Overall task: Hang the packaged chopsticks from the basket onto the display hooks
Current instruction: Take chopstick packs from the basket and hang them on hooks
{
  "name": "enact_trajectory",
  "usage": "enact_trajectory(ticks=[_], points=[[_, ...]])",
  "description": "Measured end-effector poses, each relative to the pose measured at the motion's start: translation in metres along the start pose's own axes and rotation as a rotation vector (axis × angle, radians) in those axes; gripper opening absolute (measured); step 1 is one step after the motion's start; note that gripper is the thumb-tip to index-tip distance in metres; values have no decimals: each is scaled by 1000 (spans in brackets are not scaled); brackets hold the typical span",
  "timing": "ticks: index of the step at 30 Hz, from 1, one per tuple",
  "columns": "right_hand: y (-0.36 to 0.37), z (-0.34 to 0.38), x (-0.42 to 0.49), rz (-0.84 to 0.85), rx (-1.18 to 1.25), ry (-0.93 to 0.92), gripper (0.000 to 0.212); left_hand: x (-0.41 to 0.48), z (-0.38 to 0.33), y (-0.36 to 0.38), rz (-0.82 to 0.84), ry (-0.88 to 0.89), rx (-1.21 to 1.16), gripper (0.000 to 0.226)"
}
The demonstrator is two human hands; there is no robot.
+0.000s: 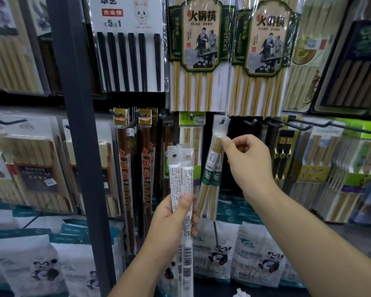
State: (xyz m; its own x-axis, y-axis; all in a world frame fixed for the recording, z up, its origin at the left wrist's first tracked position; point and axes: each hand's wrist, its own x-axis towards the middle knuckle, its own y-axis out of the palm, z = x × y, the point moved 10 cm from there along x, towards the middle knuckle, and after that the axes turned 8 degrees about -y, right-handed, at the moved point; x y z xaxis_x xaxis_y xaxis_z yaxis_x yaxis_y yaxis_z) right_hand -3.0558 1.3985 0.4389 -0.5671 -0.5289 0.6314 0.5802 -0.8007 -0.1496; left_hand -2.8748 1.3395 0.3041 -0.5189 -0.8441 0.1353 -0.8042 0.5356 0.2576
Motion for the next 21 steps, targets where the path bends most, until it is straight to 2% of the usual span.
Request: enact_trajectory(ticks=[2, 4, 7, 9, 13, 21], points=[[3, 3, -9, 32, 12, -24, 21, 0, 0, 3, 13, -2, -19, 46], [16, 8, -21, 145, 49, -40, 19, 0, 0, 4, 19, -5, -28, 50], [39, 10, -42, 354, 35, -22, 17, -3, -3, 11, 60, 9, -47, 39], [46, 11, -51, 409, 7, -23, 16, -5, -5, 14, 83, 10, -62, 33], [40, 16, -48, 354, 86, -22, 22, -6, -4, 13, 66, -15, -67, 43], [11, 25, -16, 152, 269, 39, 24, 0, 2, 5, -4, -3, -86, 39]])
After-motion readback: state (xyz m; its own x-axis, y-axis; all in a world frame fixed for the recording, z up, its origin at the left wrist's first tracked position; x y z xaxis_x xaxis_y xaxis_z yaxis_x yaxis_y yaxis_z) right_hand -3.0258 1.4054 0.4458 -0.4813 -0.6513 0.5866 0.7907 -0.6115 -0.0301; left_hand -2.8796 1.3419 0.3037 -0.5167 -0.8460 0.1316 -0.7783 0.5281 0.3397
